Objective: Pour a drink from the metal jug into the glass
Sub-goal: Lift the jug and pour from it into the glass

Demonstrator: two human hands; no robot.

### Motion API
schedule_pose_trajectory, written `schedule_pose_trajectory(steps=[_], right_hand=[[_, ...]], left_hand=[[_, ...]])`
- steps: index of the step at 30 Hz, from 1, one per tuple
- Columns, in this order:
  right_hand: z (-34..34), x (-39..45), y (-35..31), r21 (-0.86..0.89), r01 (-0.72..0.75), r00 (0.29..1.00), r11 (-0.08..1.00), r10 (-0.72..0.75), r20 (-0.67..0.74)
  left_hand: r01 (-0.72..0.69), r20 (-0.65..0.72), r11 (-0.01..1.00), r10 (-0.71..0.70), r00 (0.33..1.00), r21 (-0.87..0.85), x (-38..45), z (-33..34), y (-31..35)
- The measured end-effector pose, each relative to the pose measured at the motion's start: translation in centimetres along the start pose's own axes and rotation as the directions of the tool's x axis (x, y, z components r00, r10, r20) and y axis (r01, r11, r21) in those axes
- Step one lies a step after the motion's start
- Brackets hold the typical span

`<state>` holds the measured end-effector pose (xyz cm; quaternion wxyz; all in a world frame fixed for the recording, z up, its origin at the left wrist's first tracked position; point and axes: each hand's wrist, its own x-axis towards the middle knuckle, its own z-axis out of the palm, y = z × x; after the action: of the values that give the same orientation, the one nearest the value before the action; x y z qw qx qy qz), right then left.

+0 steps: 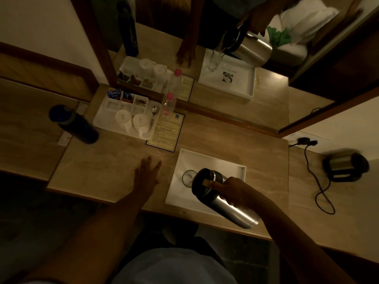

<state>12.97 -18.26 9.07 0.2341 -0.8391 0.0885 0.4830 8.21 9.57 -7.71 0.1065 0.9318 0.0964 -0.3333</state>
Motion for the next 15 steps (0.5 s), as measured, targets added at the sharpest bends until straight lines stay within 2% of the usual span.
schedule_pose_trajectory(steps=[15], right_hand=[[0.11, 0.44, 0.27, -0.037, -0.005, 1.000, 0.999, 0.005, -0.020]], left_hand=[[0.008, 0.011, 1.000, -0.008, 1.000, -0.020, -0.03, 0.02, -0.04]])
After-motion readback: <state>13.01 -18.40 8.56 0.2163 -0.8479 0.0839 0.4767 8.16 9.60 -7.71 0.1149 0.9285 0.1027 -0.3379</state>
